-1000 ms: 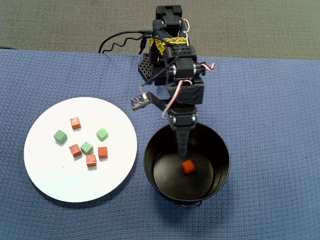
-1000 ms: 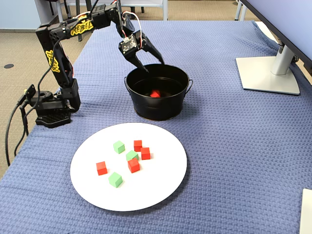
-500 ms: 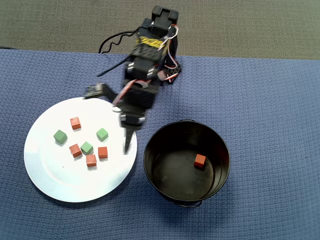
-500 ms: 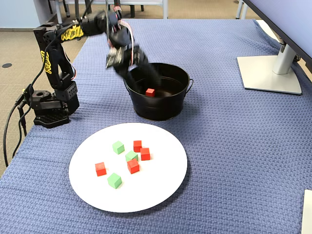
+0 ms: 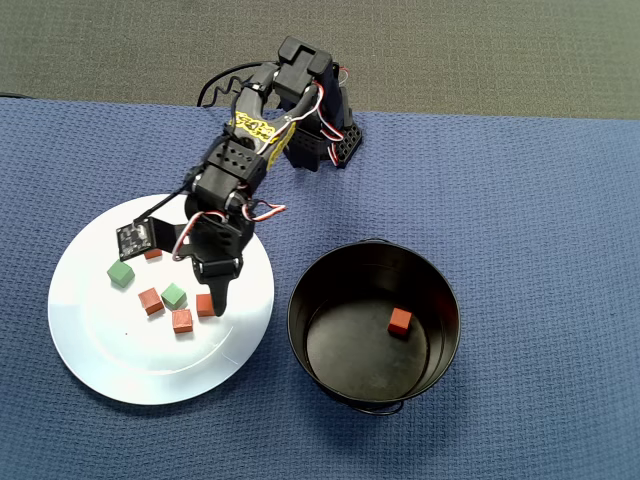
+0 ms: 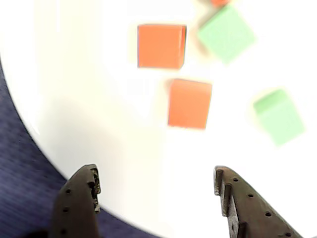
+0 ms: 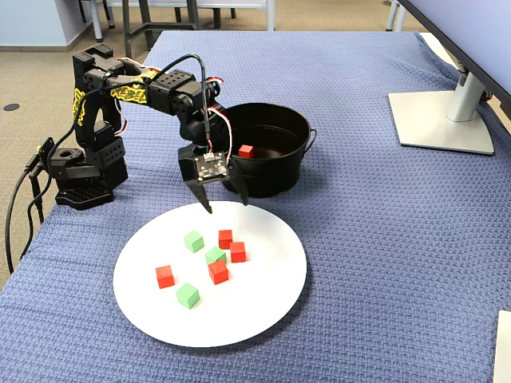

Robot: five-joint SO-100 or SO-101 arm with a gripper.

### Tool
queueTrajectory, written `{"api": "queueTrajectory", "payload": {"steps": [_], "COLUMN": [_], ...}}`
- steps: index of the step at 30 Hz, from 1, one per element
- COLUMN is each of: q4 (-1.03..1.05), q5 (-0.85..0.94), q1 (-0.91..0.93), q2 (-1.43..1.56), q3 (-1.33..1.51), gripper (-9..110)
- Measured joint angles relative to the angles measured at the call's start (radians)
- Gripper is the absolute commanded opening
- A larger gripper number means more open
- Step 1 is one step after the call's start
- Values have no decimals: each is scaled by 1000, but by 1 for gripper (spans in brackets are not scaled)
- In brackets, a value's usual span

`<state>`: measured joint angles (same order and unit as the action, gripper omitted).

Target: Pick up the red cubes from the white plate and place them in the black recipient

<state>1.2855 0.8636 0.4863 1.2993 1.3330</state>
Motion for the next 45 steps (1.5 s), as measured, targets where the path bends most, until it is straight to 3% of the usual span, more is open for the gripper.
{"api": "queueTrajectory", "payload": {"steps": [7, 34, 40, 45], "q4": [-37, -78, -104, -126], "q5": [224, 77, 54, 0], "q1": [57, 60, 60, 60], "q2": [-54, -265, -267, -267], "q3": [0, -69, -69, -69], "gripper": [22, 21, 0, 0]}}
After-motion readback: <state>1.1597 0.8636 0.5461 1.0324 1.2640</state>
